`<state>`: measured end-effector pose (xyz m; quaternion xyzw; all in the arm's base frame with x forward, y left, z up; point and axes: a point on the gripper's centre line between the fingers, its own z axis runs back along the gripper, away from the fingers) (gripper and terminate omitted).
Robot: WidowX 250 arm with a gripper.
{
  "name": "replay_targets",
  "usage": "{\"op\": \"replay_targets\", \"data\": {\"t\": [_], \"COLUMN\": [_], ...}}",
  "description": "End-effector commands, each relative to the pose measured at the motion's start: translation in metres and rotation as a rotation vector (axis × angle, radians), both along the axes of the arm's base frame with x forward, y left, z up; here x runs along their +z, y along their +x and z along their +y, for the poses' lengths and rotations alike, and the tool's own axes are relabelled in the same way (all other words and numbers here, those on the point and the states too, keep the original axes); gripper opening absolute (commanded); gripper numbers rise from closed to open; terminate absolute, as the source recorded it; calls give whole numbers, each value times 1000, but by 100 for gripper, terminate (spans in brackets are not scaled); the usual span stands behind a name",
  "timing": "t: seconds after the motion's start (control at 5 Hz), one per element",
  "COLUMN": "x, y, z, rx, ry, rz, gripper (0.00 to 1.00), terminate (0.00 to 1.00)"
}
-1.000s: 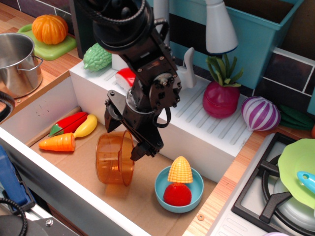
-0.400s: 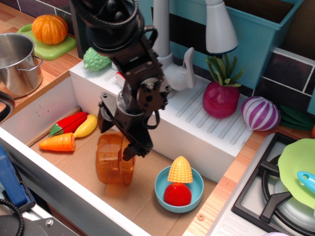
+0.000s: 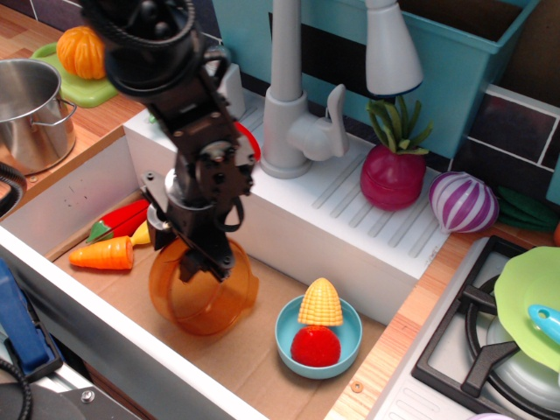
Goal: Flip orange pot upright in sink
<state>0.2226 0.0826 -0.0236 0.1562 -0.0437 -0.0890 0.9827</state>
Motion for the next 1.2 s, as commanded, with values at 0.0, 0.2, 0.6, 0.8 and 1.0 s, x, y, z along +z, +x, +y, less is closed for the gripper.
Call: {"op": "replay_targets", "data": {"t": [0.0, 0.2, 0.6, 0.8, 1.0], "x": [-3, -4, -8, -6, -6], "y": [0, 0, -2, 2, 2], "z": [16, 22, 28, 26, 26], "rx": [-26, -41, -56, -72, -72], "ry": [-67, -107, -192, -259, -259], "rz": [-24, -25, -45, -27, -27], "gripper": [0, 0, 100, 100, 100], "terminate": [0, 0, 0, 0, 100]}}
